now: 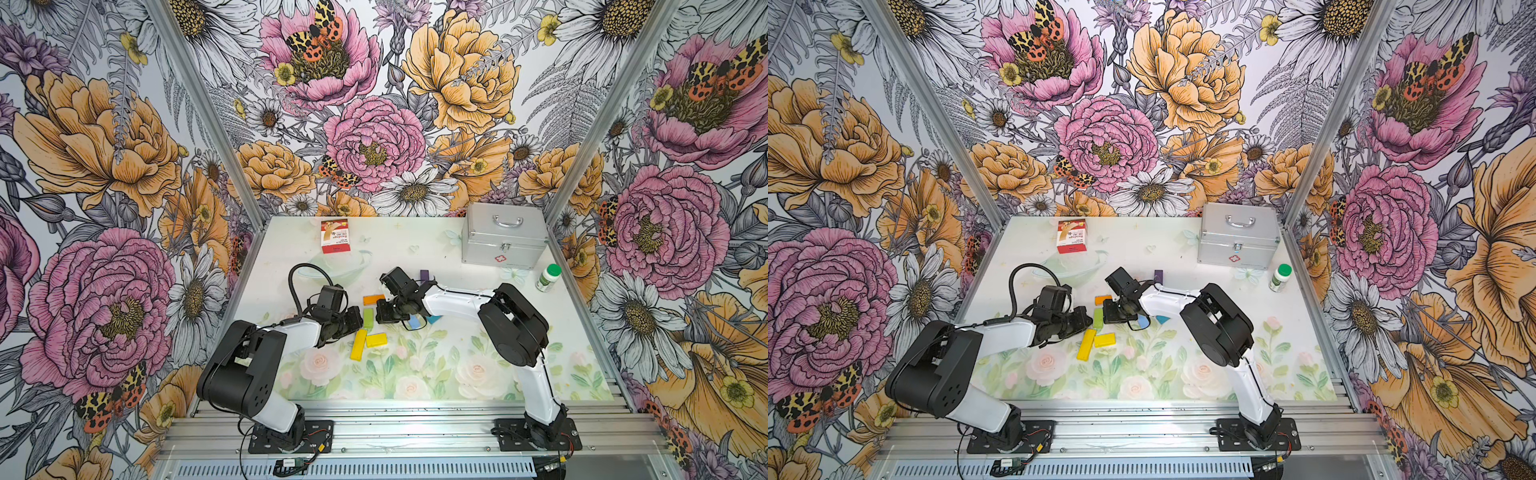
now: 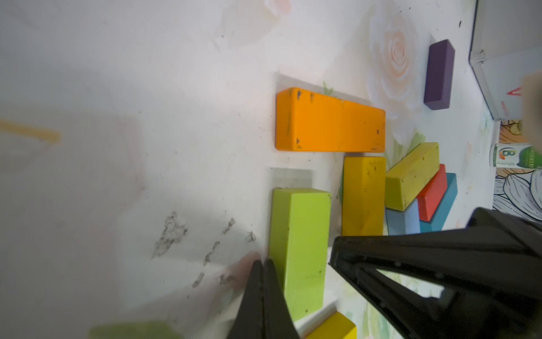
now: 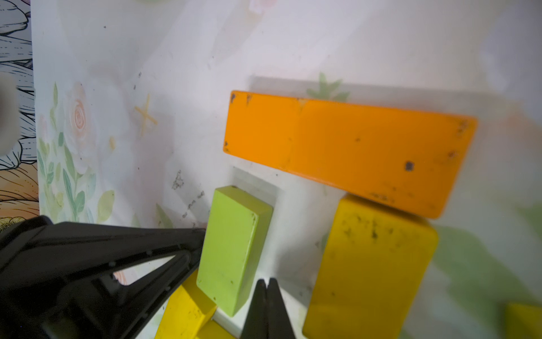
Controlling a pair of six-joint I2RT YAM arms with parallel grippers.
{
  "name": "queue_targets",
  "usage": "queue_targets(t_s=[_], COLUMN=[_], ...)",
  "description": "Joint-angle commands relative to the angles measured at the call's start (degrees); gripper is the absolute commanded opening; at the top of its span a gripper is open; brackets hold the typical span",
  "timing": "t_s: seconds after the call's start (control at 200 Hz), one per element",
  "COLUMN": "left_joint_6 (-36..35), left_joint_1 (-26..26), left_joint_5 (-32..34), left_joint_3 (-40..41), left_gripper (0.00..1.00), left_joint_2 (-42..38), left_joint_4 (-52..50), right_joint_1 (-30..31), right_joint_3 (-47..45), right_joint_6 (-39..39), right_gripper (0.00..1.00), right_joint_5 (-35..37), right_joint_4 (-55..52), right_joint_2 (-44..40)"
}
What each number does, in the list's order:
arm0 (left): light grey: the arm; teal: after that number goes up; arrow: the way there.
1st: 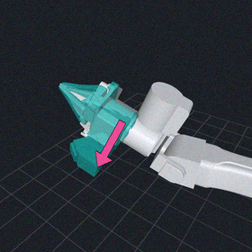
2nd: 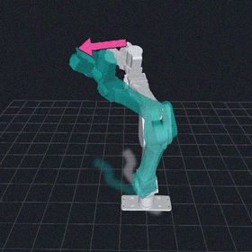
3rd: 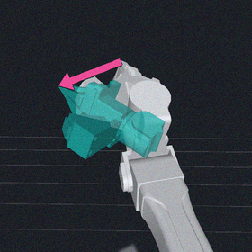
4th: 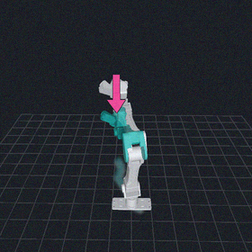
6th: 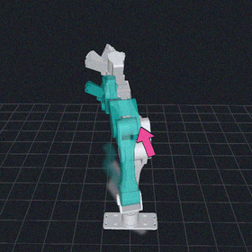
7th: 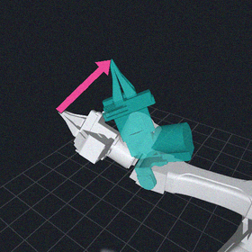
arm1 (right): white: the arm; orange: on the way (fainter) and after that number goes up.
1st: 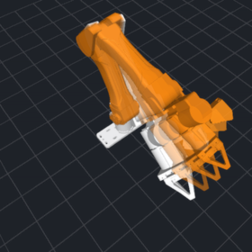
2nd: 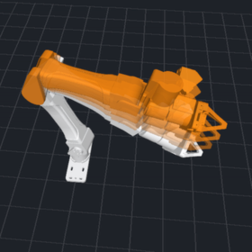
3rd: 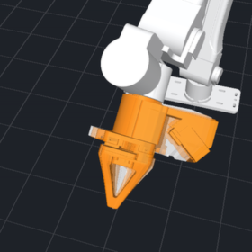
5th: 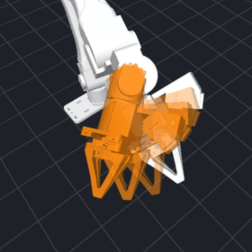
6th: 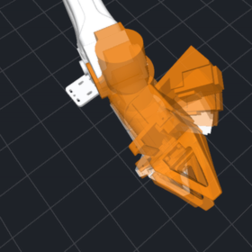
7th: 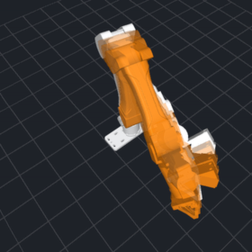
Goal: Assemble the letter p with building blocks
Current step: Assemble the building block at the center of the board.
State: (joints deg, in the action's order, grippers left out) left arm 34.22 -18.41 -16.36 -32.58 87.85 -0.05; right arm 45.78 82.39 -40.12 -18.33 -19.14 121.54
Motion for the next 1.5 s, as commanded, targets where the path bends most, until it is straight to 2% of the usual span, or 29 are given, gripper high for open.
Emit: queue_targets(t_s=[0.0,1.231,1.266,1.496], left_joint_6=[0.6,0.6,0.7,0.7], left_joint_1=[-0.3,0.9,0.9,0.9], left_joint_5=[0.5,-0.5,-0.5,-0.4], left_joint_3=[-0.5,-2.2,-2.2,-2.2], left_gripper=[0.00,0.00,0.00,0.00], left_joint_2=[1.3,4.9,4.9,5.0], left_joint_4=[0.1,0.9,0.9,1.0], right_joint_1=[0.0,0.0,-1.5,-1.9], right_joint_3=[1.6,4.1,4.1,4.2], right_joint_6=[-0.3,-0.9,-0.9,-0.9], right_gripper=[0.00,0.00,0.00,0.00], right_joint_5=[-0.9,-2.1,-2.1,-2.3], right_joint_4=[0.7,0.6,0.7,0.6], right_joint_2=[1.7,4.1,4.1,4.2])
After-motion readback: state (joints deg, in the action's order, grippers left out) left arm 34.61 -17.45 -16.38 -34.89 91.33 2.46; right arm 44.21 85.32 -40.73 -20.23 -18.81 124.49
